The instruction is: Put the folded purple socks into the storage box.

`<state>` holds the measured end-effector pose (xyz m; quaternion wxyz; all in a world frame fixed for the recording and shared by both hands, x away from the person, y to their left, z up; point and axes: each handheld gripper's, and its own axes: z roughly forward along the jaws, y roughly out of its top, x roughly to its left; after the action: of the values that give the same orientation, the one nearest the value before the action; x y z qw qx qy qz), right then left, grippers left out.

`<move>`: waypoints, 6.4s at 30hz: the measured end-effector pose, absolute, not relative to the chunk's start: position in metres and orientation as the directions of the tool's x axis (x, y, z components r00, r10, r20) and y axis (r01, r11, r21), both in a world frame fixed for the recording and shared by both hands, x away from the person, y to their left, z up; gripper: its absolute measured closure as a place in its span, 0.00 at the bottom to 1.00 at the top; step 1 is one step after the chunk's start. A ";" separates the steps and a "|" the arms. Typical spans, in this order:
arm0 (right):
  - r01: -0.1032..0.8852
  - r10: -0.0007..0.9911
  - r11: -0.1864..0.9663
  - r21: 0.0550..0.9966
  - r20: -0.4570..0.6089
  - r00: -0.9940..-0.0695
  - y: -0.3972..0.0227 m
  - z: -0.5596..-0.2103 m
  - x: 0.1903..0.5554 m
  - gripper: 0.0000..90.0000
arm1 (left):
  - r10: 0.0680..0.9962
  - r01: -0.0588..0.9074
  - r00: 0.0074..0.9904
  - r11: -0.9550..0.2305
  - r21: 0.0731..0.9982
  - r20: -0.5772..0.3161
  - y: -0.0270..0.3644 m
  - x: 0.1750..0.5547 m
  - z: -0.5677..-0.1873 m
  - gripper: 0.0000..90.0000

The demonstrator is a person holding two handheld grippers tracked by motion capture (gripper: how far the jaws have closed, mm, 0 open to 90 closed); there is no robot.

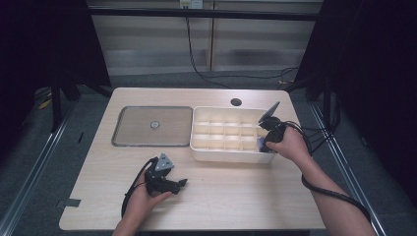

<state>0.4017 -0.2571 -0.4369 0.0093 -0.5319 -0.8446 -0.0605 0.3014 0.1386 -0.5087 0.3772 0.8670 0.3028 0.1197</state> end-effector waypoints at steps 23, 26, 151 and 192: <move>0.894 0.889 0.440 0.085 0.101 -0.447 -0.265 -0.401 0.407 0.76 | 0.620 0.438 0.784 -0.522 0.732 -0.026 0.138 0.301 -0.509 0.20; 0.896 0.891 0.434 0.092 0.102 -0.442 -0.265 -0.395 0.409 0.78 | 0.621 0.438 0.784 -0.522 0.732 -0.026 0.138 0.301 -0.509 0.20; 0.889 0.887 0.448 0.094 0.074 -0.455 -0.267 -0.406 0.412 0.92 | 0.623 0.440 0.782 -0.520 0.732 -0.028 0.138 0.301 -0.509 0.20; 0.853 0.856 0.491 0.174 0.084 -0.510 -0.255 -0.376 0.401 0.37 | 0.620 0.436 0.784 -0.527 0.730 -0.021 0.138 0.301 -0.509 0.20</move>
<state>0.4012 -0.2546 -0.3756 -0.0068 -0.4949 -0.8635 -0.0966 0.3014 0.1381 -0.5088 0.3791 0.8651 0.3050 0.1215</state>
